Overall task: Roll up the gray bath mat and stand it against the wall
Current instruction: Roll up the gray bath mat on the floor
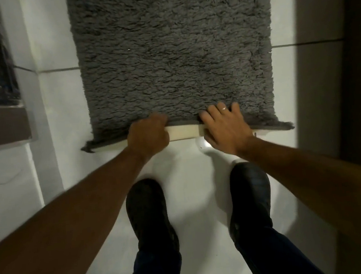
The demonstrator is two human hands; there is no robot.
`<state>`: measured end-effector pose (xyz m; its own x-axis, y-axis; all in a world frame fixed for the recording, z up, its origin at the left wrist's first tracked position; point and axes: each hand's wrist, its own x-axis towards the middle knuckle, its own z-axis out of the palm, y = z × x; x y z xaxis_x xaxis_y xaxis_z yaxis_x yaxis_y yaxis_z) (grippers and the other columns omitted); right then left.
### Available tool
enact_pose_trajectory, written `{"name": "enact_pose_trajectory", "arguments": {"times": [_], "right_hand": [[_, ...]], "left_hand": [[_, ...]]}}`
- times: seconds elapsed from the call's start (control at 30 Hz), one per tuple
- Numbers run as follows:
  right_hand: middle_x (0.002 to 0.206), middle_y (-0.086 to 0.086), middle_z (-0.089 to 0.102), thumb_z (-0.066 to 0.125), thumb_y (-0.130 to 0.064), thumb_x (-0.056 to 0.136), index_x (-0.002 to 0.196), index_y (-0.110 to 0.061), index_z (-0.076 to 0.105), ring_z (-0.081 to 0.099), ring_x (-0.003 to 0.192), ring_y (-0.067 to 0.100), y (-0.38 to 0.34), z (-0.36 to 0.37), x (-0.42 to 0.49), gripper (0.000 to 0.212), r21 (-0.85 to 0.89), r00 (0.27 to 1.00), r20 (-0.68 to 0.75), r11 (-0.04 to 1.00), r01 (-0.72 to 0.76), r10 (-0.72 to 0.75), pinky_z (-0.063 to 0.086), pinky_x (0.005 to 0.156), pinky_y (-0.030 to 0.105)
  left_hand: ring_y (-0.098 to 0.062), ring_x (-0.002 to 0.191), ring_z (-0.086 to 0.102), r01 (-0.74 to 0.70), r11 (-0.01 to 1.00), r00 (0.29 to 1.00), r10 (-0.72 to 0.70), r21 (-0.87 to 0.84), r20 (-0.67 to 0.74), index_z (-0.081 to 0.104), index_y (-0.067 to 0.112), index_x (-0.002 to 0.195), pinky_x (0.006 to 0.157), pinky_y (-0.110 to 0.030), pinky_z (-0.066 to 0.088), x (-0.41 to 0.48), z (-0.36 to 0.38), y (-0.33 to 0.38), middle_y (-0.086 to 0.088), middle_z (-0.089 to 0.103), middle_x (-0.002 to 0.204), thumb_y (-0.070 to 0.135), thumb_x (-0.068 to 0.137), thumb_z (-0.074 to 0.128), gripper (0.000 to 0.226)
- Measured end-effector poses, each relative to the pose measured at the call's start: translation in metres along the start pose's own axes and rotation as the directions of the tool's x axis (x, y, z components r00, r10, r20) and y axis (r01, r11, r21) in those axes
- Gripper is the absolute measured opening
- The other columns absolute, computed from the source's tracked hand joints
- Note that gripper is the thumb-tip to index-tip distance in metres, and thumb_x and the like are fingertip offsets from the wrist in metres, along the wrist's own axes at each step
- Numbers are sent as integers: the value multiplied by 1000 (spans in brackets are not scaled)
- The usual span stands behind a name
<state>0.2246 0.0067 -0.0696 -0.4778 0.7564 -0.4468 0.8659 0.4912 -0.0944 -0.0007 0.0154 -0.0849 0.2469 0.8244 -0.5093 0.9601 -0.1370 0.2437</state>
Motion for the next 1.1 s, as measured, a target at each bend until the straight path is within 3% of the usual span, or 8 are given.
{"name": "enact_pose_trajectory", "arguments": {"times": [0.17,0.3,0.4,0.57,0.8,0.97,1.03,1.1], "right_hand": [[127,19,55,71,-21,80,122,-13,50,52,109,40,6,-3,18,48,-32,991,14,991,-133,133,40,91,54],[118,17,59,70,-25,85,115,-9,56,54,106,38,7,2,15,36,-75,996,14,993,-88,89,44,89,53],[125,18,58,61,-56,89,124,-7,55,54,114,39,13,5,11,61,-19,997,25,997,-70,70,43,93,57],[139,16,52,66,-37,88,141,-13,41,49,123,38,28,5,12,63,2,998,58,999,-36,36,39,101,58],[124,18,60,56,-37,86,120,-7,51,55,116,37,31,-13,41,46,282,952,-111,928,-244,284,31,107,57],[147,23,41,47,-37,95,138,-11,47,37,134,43,41,-16,49,51,225,917,-185,924,-310,353,19,116,62],[149,22,39,39,-44,100,147,-17,39,34,137,42,49,-16,50,54,184,915,-179,926,-330,361,17,115,65],[149,21,40,36,-59,98,151,-16,32,34,138,41,55,-19,52,69,156,939,-132,942,-297,318,15,116,67]], "left_hand": [[-32,93,51,-114,939,947,201,324,-251,51,14,105,80,-43,38,6,3,-7,-12,56,103,12,79,51,26],[-32,98,52,-168,944,976,200,285,-89,51,11,117,82,-48,44,-6,19,-11,-14,58,111,51,86,53,50],[-37,118,46,-120,910,992,121,396,23,36,13,136,90,-55,43,-9,23,-16,-16,47,135,57,77,65,79],[-35,114,50,-107,909,994,102,403,35,38,16,136,85,-52,45,6,8,-22,-13,52,133,33,85,62,58],[-31,89,64,-169,980,965,187,106,-183,51,13,123,81,-44,46,28,-27,-39,-11,66,110,39,90,56,42],[-35,116,55,-30,967,889,141,252,-435,60,14,112,102,-54,38,43,-31,-36,-18,58,128,19,93,53,21],[-36,119,53,-8,964,884,132,267,-449,60,13,117,105,-55,36,44,-28,-33,-18,59,128,26,96,47,28],[-39,132,43,-29,955,959,110,295,-261,46,10,137,110,-60,28,42,-24,-33,-23,48,142,51,90,50,63]]}}
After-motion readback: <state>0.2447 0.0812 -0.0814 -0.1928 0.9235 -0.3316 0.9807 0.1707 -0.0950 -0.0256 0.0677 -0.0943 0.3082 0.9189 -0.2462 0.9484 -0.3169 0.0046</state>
